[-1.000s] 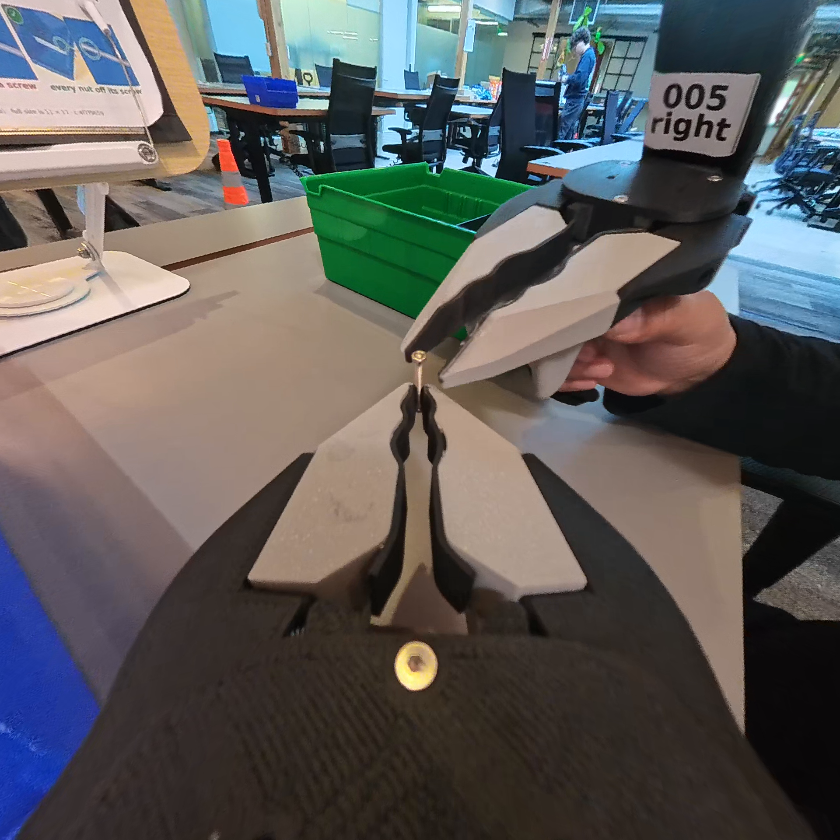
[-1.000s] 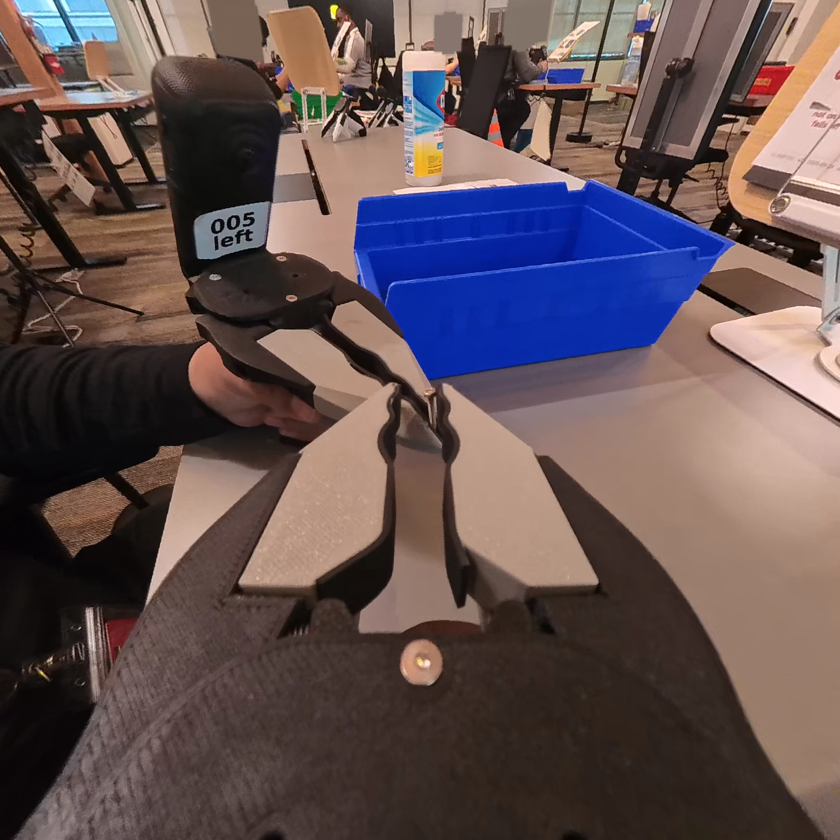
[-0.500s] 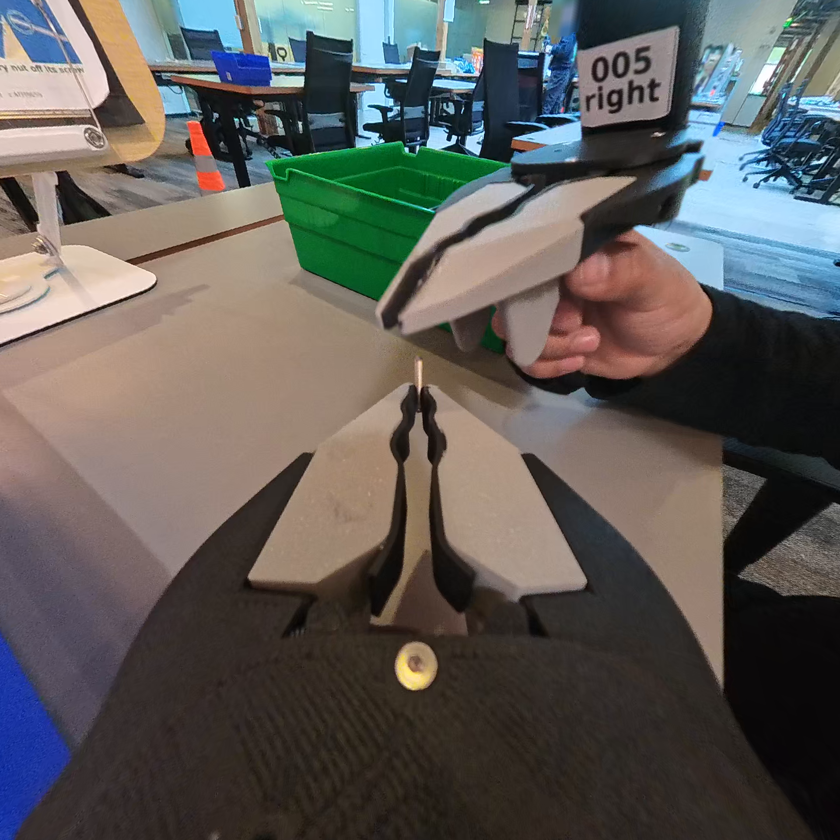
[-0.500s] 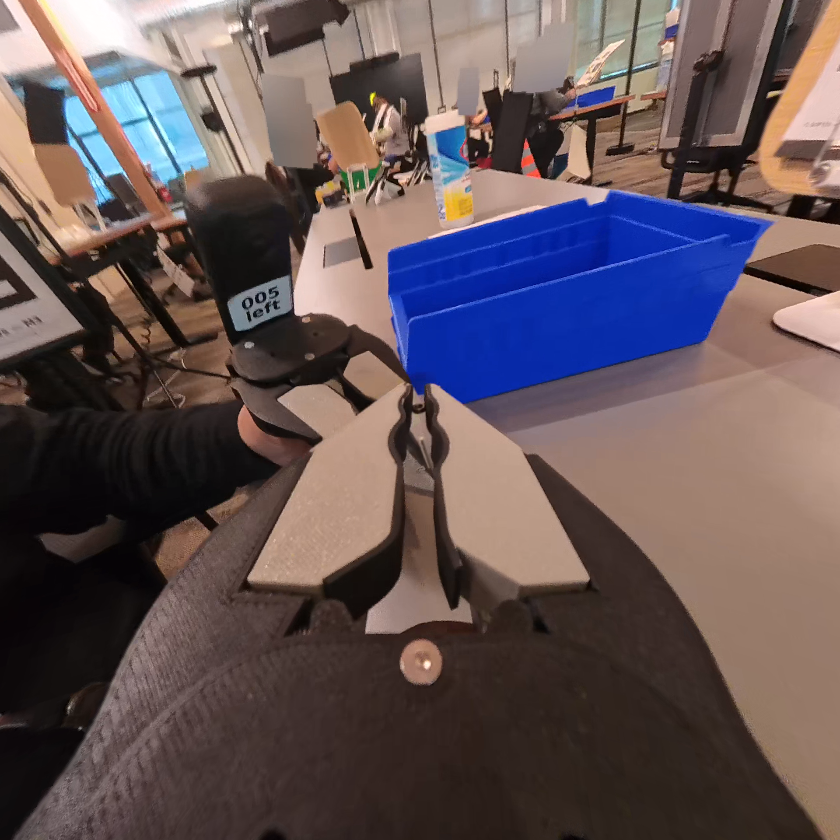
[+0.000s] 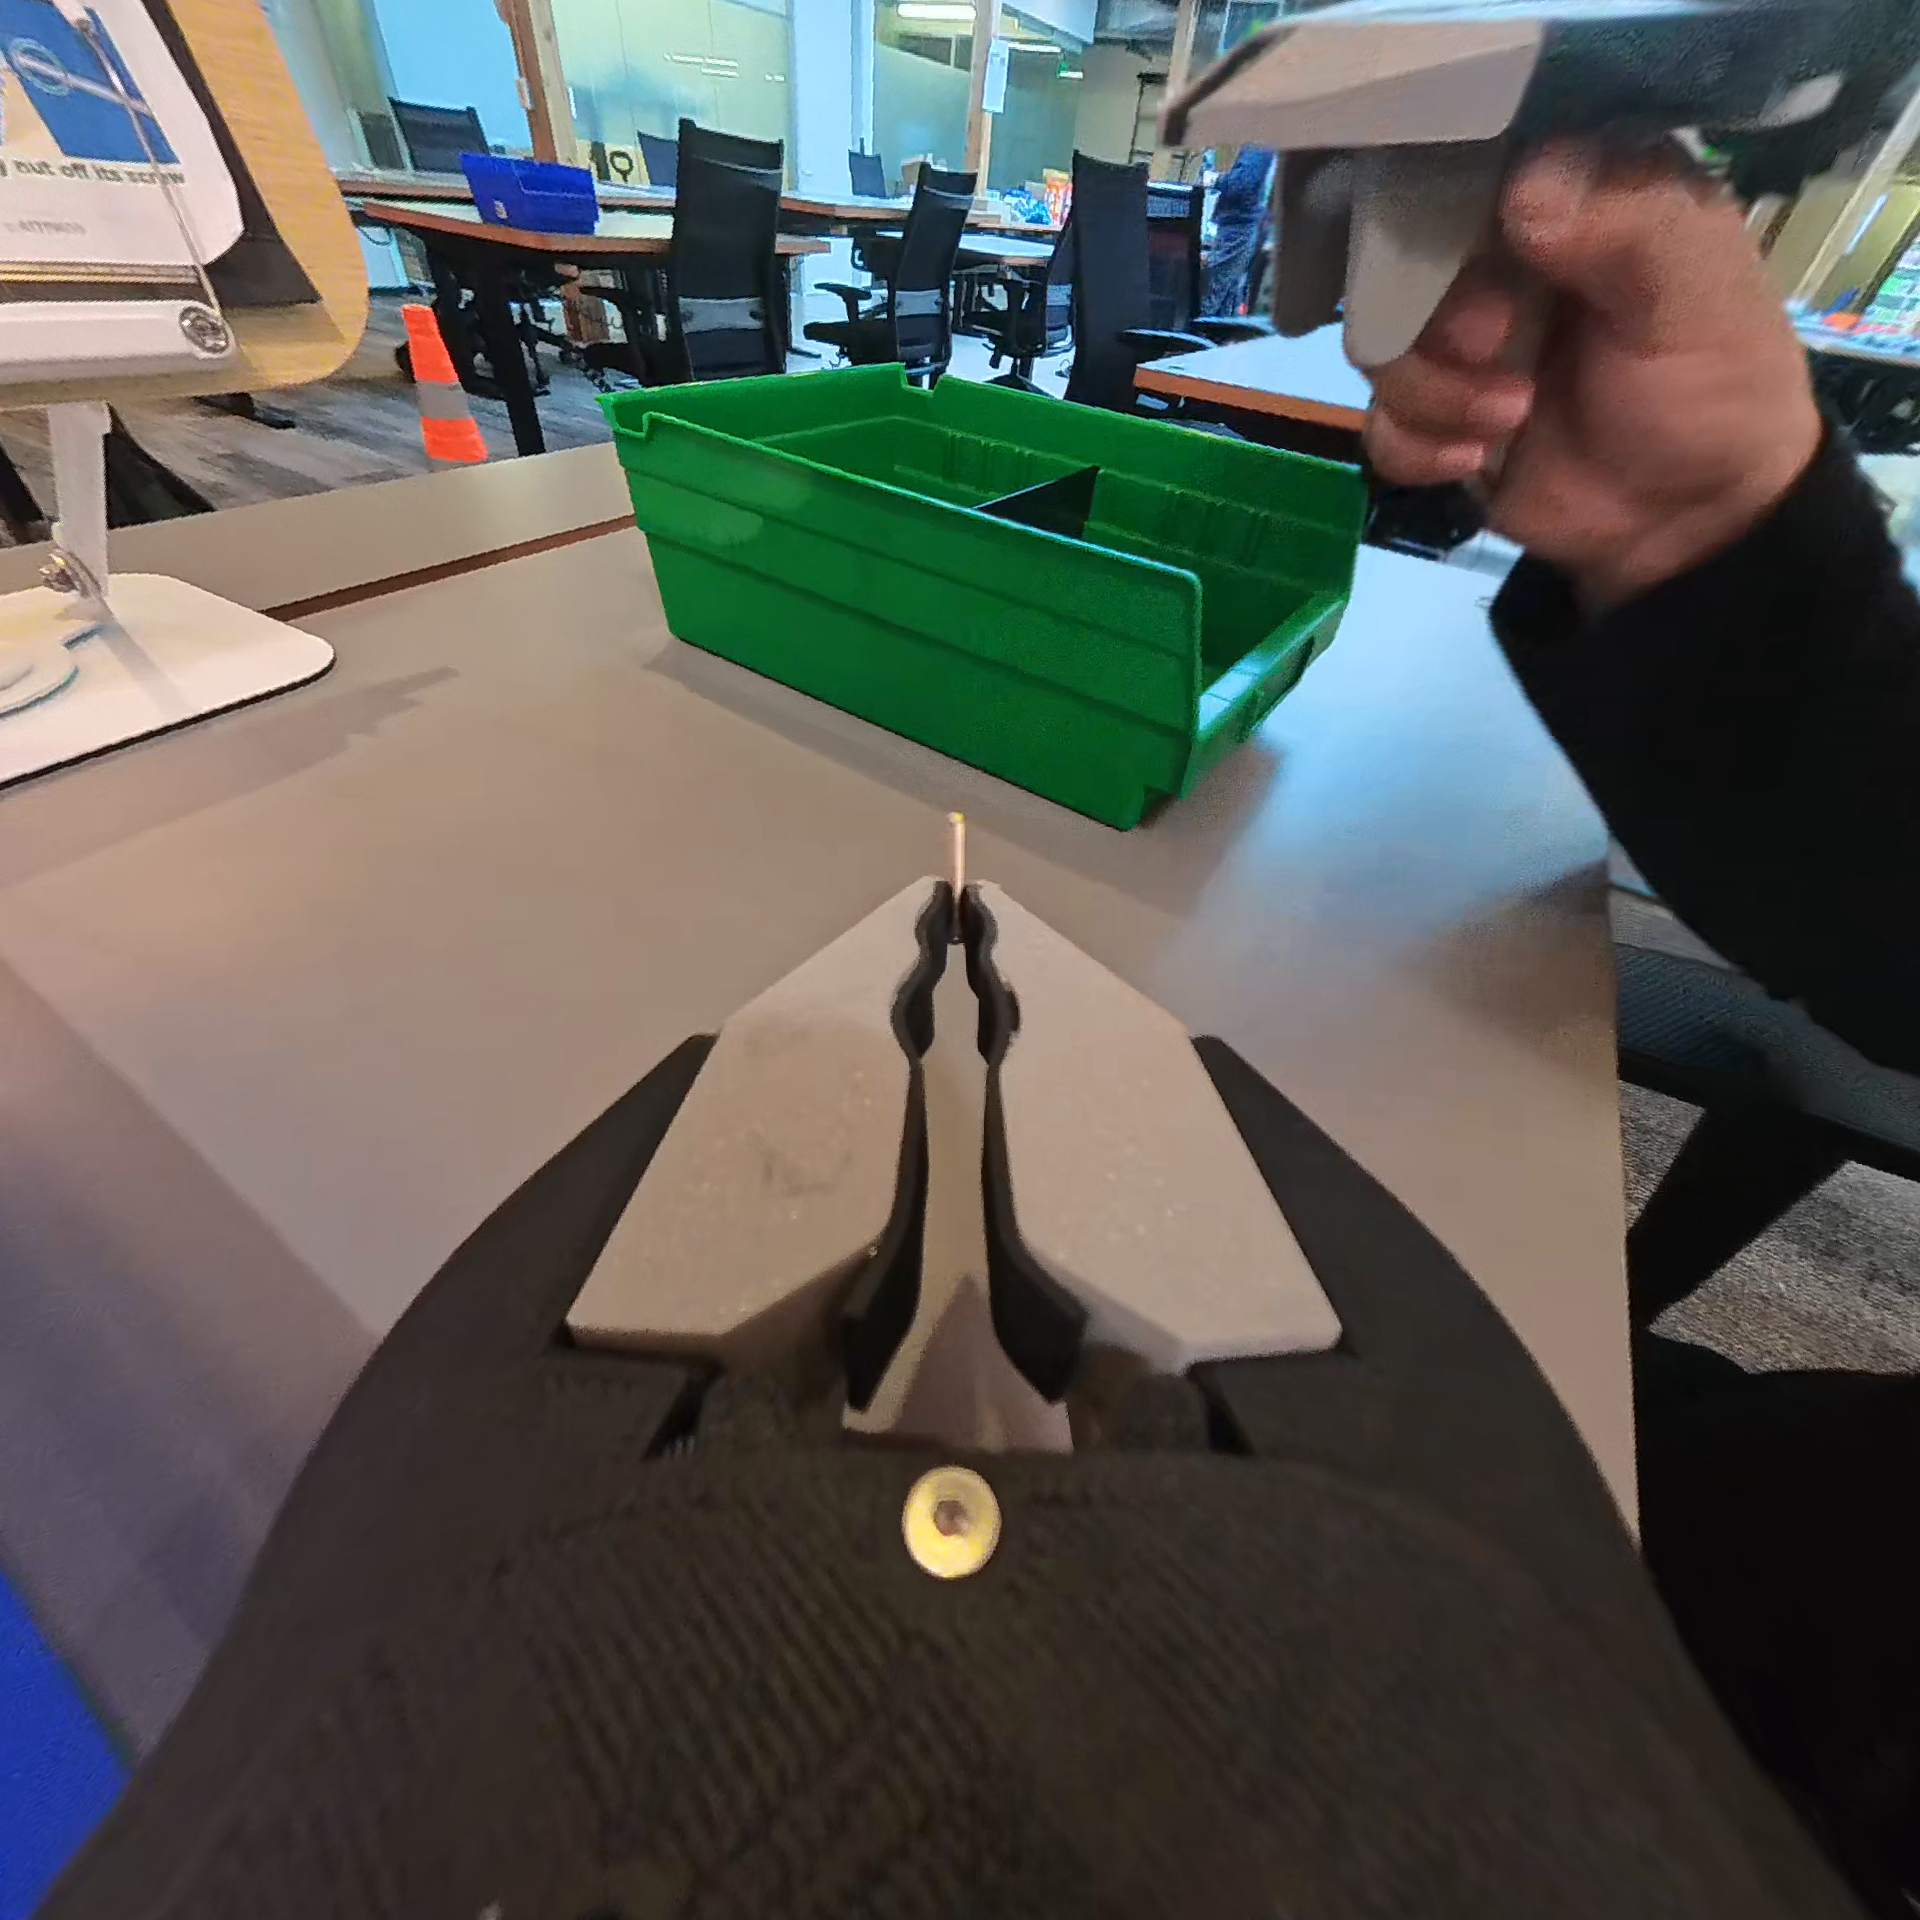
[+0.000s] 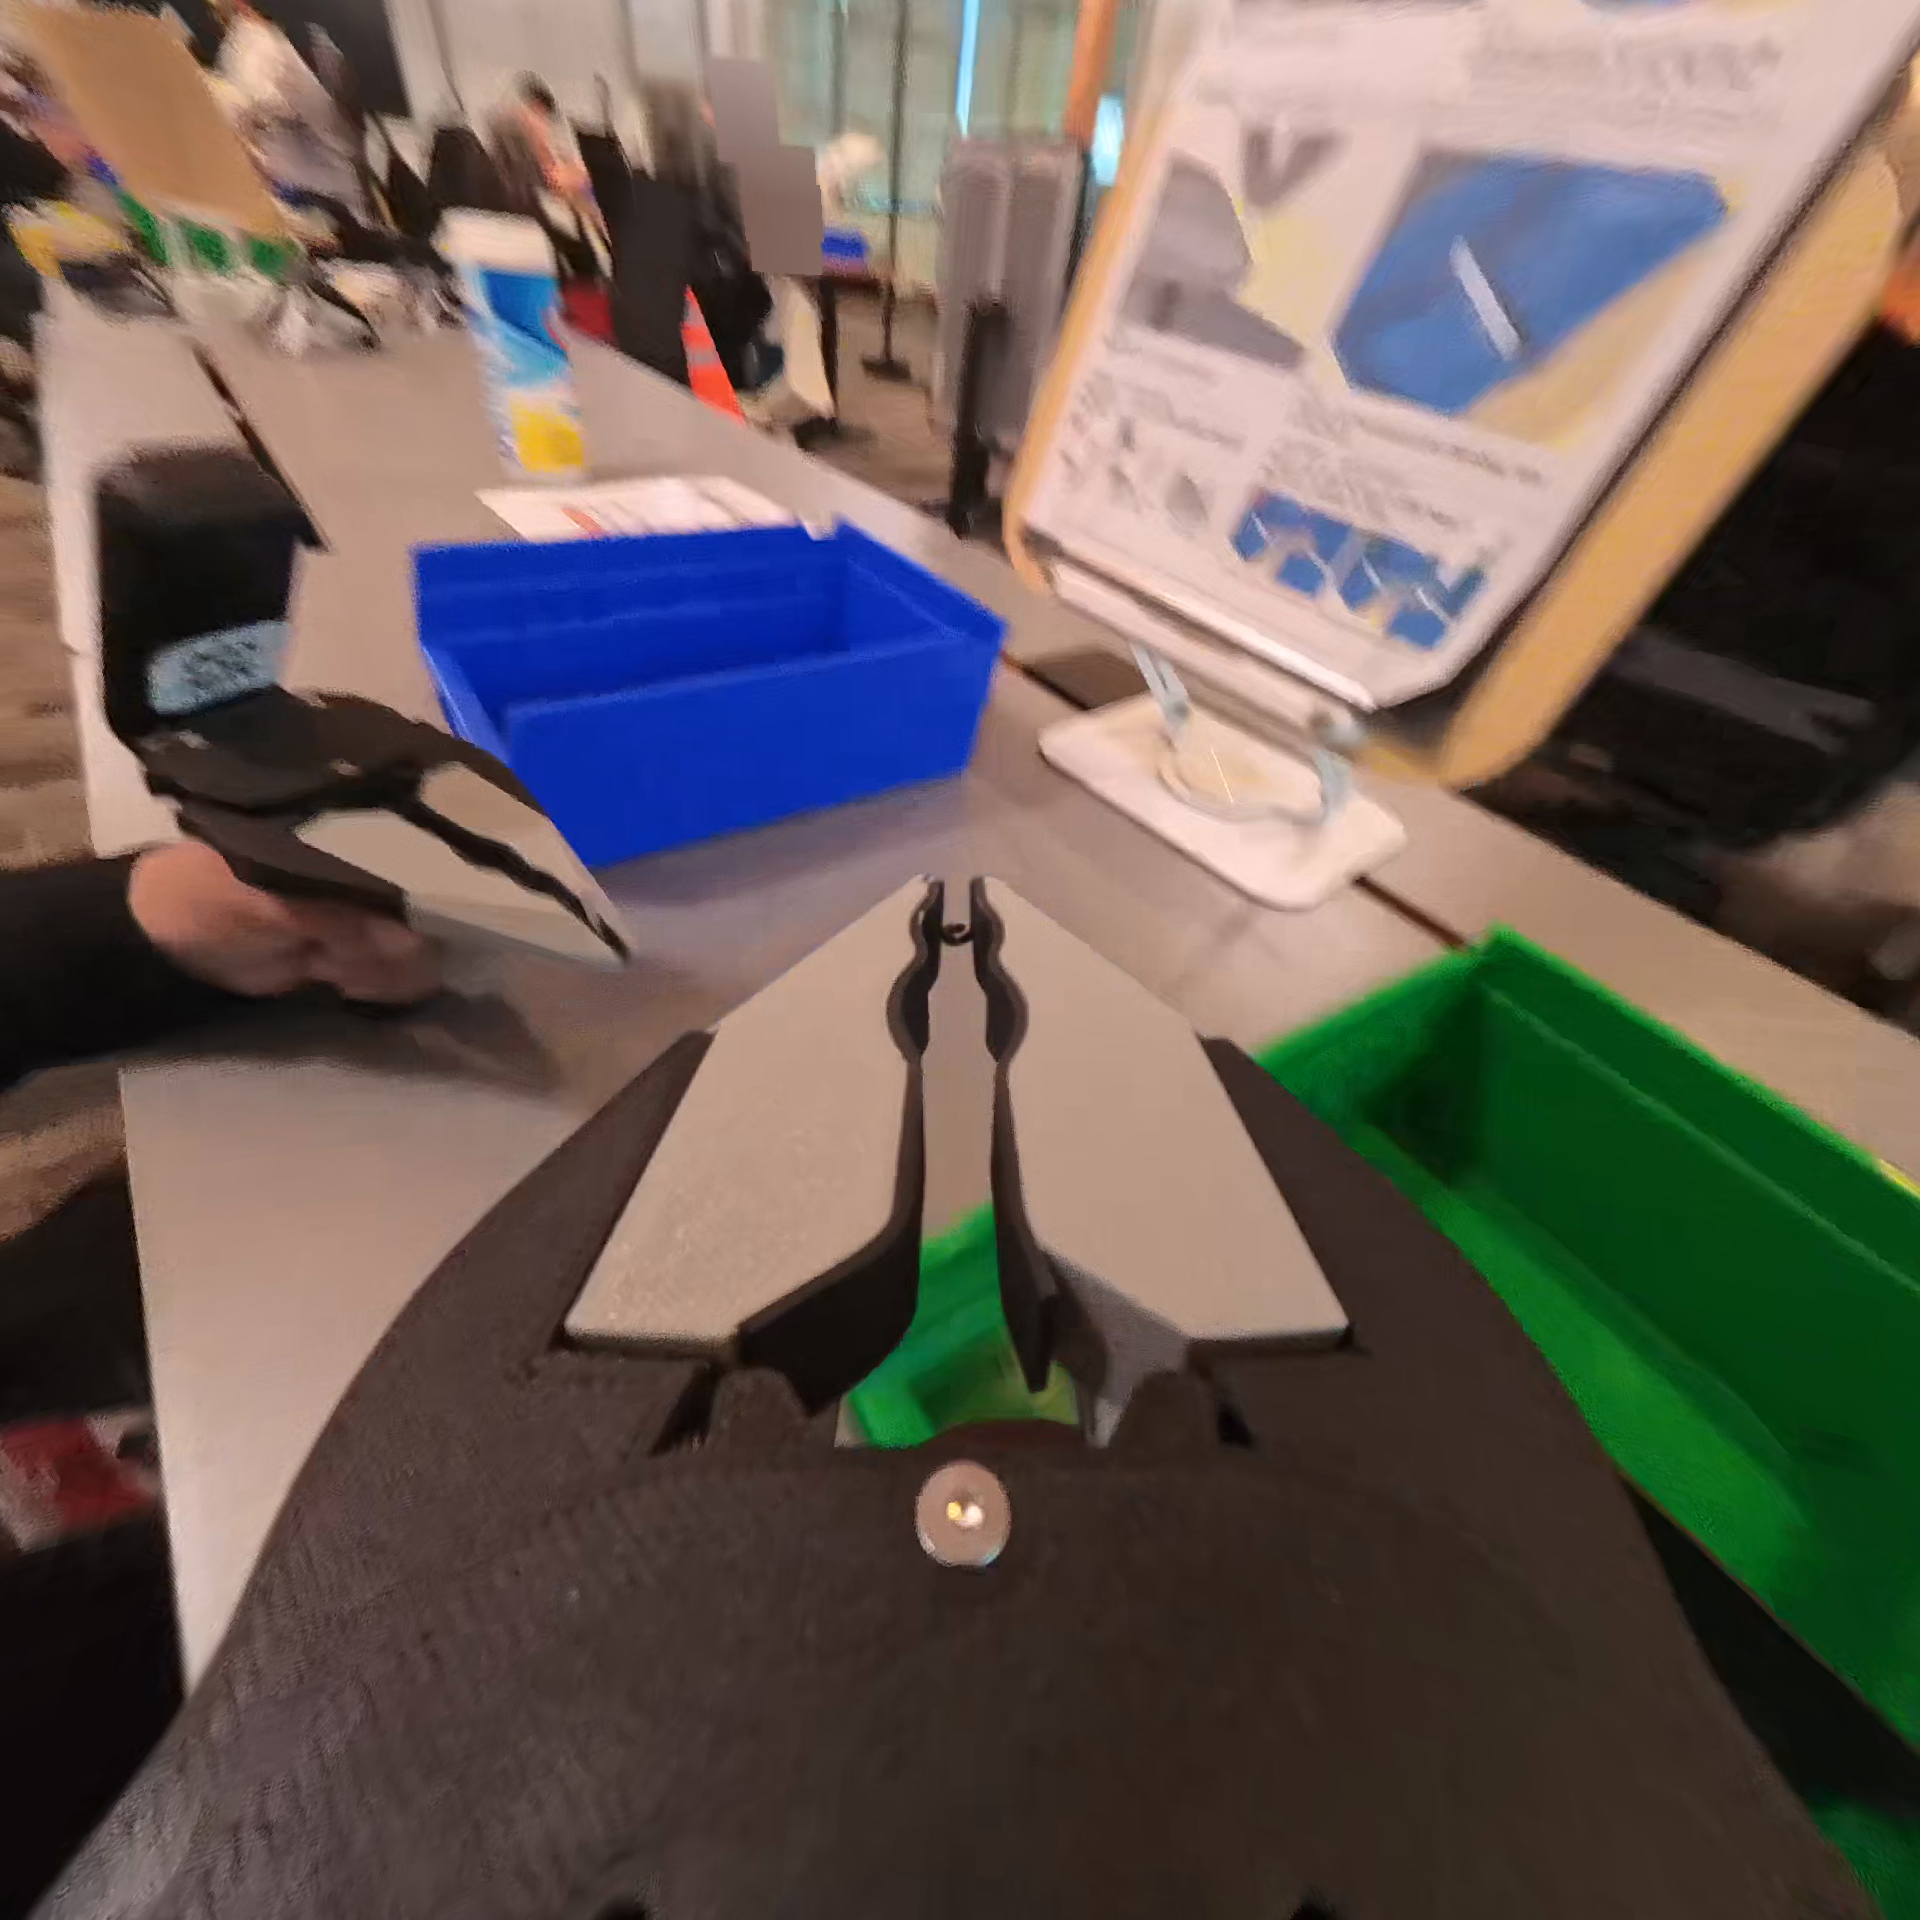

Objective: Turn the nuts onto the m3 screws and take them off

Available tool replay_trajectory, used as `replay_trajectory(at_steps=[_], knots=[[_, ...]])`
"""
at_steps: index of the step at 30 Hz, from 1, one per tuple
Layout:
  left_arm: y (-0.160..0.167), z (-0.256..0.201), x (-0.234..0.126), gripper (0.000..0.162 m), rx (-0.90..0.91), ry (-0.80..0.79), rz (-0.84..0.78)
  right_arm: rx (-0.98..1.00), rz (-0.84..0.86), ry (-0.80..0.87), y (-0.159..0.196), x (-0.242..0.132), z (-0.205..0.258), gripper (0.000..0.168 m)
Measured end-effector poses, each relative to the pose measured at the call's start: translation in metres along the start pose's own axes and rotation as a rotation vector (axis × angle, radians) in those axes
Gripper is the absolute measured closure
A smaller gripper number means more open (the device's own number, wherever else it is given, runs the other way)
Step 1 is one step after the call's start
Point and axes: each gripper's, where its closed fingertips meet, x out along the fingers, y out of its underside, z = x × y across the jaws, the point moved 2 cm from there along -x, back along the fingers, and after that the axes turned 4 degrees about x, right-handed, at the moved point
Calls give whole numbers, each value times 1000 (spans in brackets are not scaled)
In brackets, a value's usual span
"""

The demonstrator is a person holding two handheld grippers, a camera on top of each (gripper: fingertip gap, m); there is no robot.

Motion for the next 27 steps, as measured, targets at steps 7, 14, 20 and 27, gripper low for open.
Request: replay_trajectory(at_steps=[7,14,20,27], knots=[[-2,-4,2,162,1,22,-14,152,505,75,110,-38,-62,166],[-2,-10,3,162,16,40,-16,165,651,98,149,-40,-65,149],[-3,-13,3,162,18,59,-19,196,355,120,89,-52,-67,149],[-4,-24,5,162,41,109,-22,71,145,-165,39,-15,41,154]])
